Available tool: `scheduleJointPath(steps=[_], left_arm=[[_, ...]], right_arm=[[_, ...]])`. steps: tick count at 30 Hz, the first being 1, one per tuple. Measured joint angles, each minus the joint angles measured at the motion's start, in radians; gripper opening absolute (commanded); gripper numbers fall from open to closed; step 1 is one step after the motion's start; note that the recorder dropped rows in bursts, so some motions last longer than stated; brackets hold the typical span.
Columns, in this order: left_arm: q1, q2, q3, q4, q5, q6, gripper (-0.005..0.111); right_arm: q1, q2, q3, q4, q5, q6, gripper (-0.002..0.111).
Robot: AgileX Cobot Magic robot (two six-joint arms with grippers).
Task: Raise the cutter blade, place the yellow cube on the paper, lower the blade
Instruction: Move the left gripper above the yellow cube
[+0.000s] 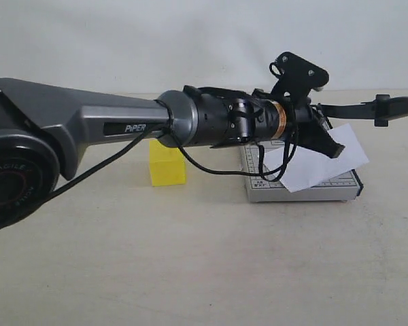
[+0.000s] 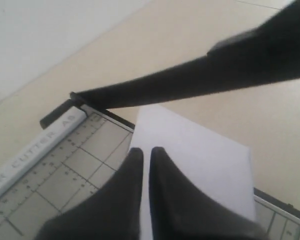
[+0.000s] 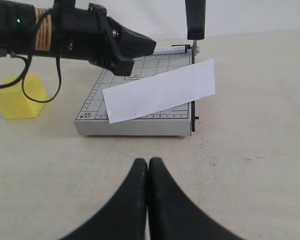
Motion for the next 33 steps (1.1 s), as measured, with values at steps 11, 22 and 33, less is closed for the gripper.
scheduleJointPath(steps=[11,22,33], left_arm=[[-0.039,-0.142,0.0,-0.149,0.508,0.085,0.005],[-0.044,-0.216,0.0,-0.455,0.874,0.296,0.005],[-0.046,-0.269,0.0,-0.421,1.181,0.107,0.005]], right_arm=[[0.0,0.0,0.0,0.0,0.0,0.0,0.0],[0.0,0.0,0.0,0.0,0.0,0.0,0.0],[0.0,0.0,0.0,0.0,0.0,0.0,0.0]])
